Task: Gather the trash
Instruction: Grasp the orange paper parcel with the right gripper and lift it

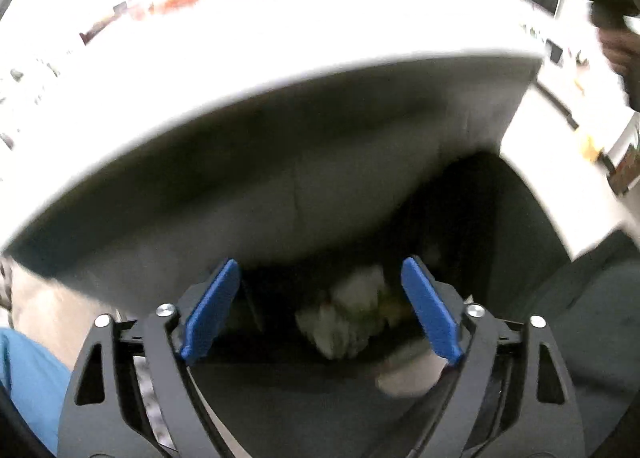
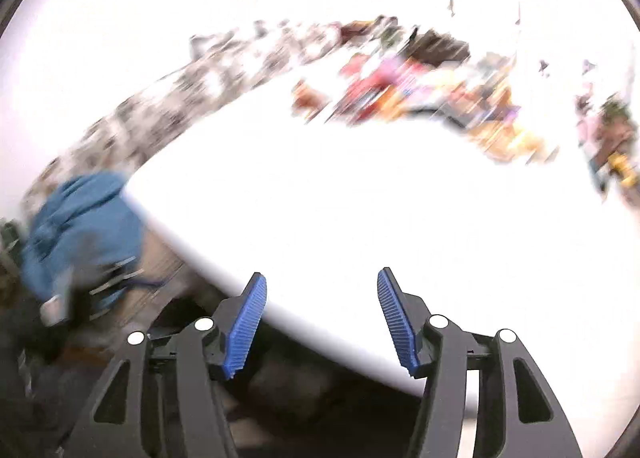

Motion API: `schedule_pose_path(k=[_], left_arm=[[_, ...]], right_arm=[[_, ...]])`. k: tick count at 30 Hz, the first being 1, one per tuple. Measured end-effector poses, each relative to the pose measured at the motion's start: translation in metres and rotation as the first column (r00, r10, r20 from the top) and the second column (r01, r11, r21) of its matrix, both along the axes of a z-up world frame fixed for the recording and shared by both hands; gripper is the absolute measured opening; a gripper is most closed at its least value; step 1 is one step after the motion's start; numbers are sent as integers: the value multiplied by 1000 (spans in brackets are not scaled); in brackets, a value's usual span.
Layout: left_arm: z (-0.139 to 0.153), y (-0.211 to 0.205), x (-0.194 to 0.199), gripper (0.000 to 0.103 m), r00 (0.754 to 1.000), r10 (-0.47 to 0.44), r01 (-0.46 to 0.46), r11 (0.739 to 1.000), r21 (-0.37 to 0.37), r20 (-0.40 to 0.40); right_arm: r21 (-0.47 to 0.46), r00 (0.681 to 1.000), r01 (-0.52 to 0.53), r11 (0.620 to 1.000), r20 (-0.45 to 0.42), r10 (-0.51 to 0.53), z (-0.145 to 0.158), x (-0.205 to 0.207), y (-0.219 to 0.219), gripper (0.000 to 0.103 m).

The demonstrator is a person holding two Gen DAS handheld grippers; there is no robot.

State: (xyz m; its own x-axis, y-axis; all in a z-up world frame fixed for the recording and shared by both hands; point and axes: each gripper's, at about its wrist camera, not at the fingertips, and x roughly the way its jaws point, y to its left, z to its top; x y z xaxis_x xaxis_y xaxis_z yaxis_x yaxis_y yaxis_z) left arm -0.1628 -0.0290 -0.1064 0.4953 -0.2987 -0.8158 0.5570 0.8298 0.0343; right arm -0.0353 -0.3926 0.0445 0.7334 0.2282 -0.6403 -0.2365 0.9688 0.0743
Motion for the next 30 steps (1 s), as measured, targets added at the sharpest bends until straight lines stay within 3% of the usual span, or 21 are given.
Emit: schedule_pose_path(k=[2, 5, 7, 9, 12, 15, 18, 20, 22, 23, 24, 27, 30], left_arm=[[29, -6, 7, 85, 998, 13, -9, 998, -61, 64], [57, -16, 19, 85, 994, 43, -27, 988, -153, 97], [68, -23, 24, 85, 994, 47, -27, 980, -199, 98], [73, -32, 31, 85, 994, 45, -24, 977, -212, 97], [67, -45, 43, 85, 996, 35, -21, 985, -173, 79], [63, -49, 58, 85, 998, 39, -31, 986, -164, 47], [62, -52, 67, 85, 998, 57, -52, 981, -189, 20], [68, -55, 69, 85, 998, 57, -51, 977, -207, 21], [76, -60, 72, 85, 999, 45, -37, 973, -227, 30], [81, -66, 78, 85, 999, 37, -28, 972, -233, 35], [86, -73, 84, 85, 999, 32, -21, 971, -238, 44], [95, -101, 110, 85, 998, 21, -4, 967, -255, 64], [96, -139, 144, 85, 996, 38, -19, 976, -216, 85]], right_arm=[[-69, 991, 133, 989, 34, -130, 5, 54, -39, 72], [18, 966, 257, 966, -8, -257, 4, 114, -95, 72], [66, 925, 380, 923, -43, -378, -1, 161, -137, 74], [127, 891, 454, 882, -98, -444, -2, 194, -174, 86], [177, 850, 521, 835, -199, -488, -10, 250, -203, 89], [69, 795, 572, 818, -291, -531, -22, 296, -211, 97], [-18, 731, 600, 800, -394, -557, -53, 333, -209, 98], [72, 726, 611, 788, -447, -522, -66, 340, -214, 99], [38, 733, 602, 797, -421, -534, -68, 343, -208, 98], [21, 753, 578, 816, -401, -522, -66, 337, -204, 85], [29, 774, 550, 835, -391, -497, -64, 333, -200, 62], [224, 832, 461, 858, -446, -330, -65, 294, -198, 51], [347, 869, 377, 859, -453, -199, -70, 245, -177, 49]])
